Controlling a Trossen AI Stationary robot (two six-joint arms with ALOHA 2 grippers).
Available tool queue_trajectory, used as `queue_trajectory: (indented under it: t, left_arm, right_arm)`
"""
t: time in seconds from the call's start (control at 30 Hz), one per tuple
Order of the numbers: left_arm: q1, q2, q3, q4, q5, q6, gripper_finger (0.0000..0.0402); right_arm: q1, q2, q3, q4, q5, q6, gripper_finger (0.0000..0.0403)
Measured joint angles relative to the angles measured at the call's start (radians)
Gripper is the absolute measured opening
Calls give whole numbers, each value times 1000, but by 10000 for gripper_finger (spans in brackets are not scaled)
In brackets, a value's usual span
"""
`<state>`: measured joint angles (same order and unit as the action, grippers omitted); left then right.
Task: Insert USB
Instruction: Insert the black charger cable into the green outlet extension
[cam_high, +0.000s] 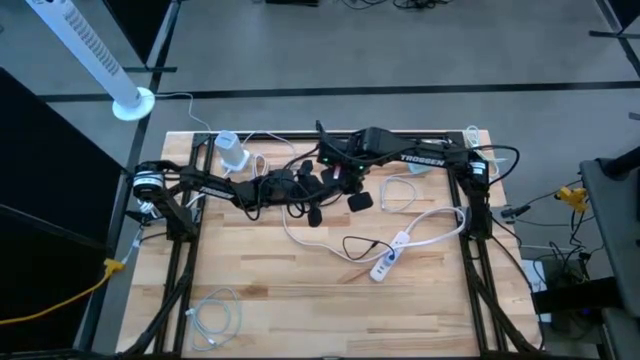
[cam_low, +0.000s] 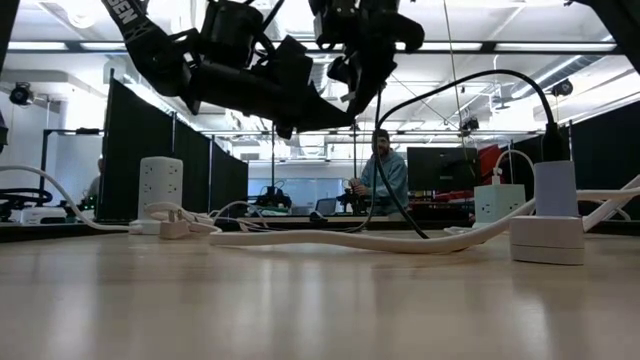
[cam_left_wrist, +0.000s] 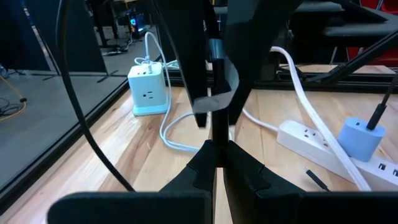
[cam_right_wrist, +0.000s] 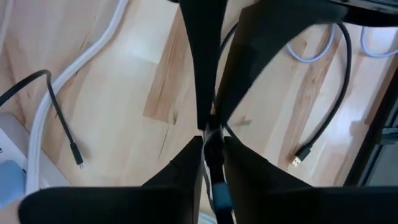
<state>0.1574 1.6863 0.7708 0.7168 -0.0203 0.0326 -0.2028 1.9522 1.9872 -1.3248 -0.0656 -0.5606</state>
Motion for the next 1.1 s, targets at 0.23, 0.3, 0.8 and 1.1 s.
queue_trajectory:
  t: [0.23, 0.3, 0.8, 1.1]
  left_arm:
    - [0, 0, 0, -6, 0, 0, 5]
    - [0, 0, 0, -7, -1, 0, 5]
    - [-6, 3, 0, -9, -9, 3, 5]
    - [-15, -15, 0, -34, -11, 61, 29]
  right_arm:
    - [2, -2, 0, -5, -1, 18, 61]
    - [3, -2, 0, -3, -2, 20, 61]
    - [9, -2, 0, 10, -18, 31, 19]
    - [8, -4, 0, -21, 19, 20, 19]
